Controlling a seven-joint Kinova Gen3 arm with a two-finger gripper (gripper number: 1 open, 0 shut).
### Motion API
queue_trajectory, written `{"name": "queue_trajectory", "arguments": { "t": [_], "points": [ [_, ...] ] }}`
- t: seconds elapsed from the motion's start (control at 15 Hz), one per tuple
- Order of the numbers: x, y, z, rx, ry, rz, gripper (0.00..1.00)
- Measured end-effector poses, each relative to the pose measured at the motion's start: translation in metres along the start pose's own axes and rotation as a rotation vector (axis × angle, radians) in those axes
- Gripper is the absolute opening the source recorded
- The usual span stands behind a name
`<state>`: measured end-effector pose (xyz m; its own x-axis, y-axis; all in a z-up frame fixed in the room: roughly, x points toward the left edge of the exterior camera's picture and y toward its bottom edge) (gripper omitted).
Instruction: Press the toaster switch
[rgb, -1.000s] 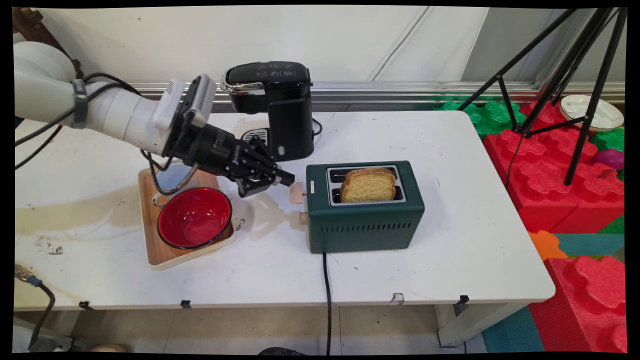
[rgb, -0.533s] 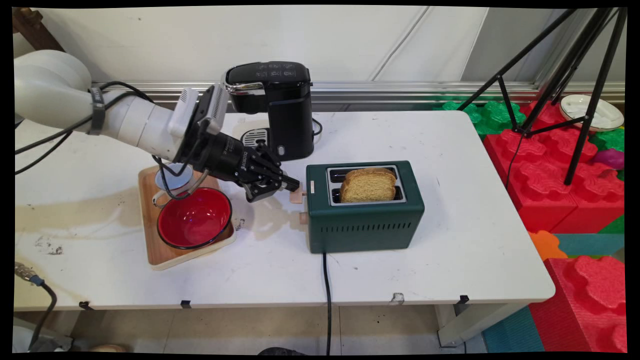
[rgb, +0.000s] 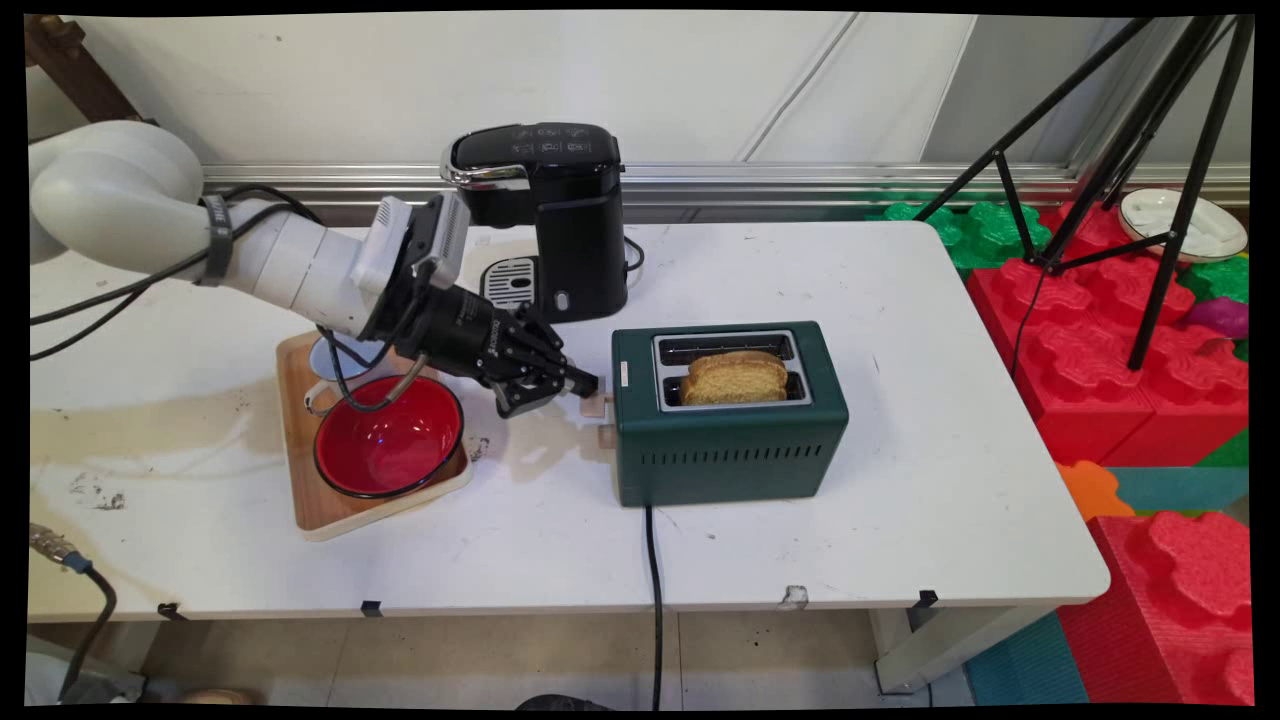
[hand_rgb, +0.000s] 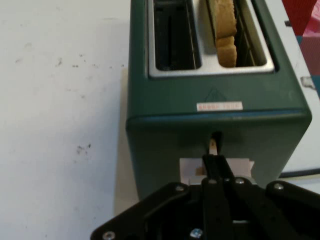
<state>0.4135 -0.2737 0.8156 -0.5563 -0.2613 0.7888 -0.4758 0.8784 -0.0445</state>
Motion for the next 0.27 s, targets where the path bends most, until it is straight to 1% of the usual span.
{"name": "queue_trajectory", "arguments": {
  "t": [0.27],
  "points": [
    [-0.0118,-0.0014,0.0046,0.001,-0.022,-0.002,0.0]
  ]
}}
